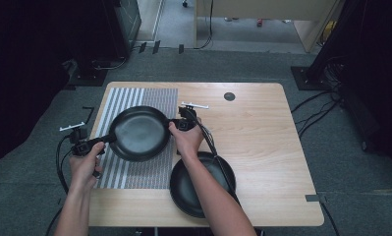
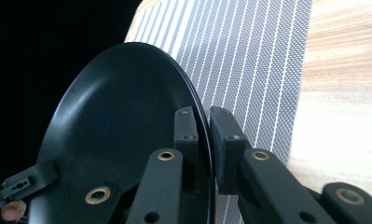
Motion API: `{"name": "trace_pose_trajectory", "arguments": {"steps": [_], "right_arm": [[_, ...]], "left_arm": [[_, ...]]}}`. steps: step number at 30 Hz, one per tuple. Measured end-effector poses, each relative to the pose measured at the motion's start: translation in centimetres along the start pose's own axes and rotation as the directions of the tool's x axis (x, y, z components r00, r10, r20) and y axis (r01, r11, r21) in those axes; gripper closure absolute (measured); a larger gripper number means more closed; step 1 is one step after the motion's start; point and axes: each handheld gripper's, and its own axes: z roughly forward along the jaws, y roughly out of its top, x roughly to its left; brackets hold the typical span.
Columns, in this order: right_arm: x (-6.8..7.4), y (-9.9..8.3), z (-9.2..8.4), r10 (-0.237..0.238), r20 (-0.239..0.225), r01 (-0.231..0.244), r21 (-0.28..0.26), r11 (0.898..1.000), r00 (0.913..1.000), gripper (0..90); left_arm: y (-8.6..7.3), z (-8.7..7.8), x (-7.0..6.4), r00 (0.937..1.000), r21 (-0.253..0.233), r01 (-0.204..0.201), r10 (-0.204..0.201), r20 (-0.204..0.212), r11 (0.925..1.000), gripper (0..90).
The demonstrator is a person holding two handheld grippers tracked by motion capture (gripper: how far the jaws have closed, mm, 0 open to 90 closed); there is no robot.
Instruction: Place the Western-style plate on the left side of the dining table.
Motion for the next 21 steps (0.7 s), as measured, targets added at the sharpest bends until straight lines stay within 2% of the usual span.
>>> {"name": "trace_pose_trajectory", "arguments": {"steps": [8,10,15,21], "right_arm": [[-0.3,1.0,2.3,0.005,0.033,-0.005,0.007,1.0,0.9994,82.1],[-0.4,1.1,3.1,0.016,0.059,-0.016,-0.002,1.0,0.9982,81.7],[-0.7,1.1,4.1,0.036,0.061,-0.036,0.005,0.999,0.9975,81.6],[-0.8,0.9,5.2,0.072,0.06,-0.074,0.023,0.997,0.9955,81.8]], "left_arm": [[1.2,1.8,1.3,0.9997,0.012,0.021,-0.021,-0.012,0.9997,79.6],[1.5,2.2,1.5,0.9996,0.018,0.018,-0.018,-0.021,0.9997,79.5],[2.1,2.8,2.2,0.9986,0.026,0.027,-0.026,-0.045,0.9993,79.5],[2.3,3.2,3.1,0.9961,0.014,0.062,-0.061,-0.064,0.998,80.1]]}}
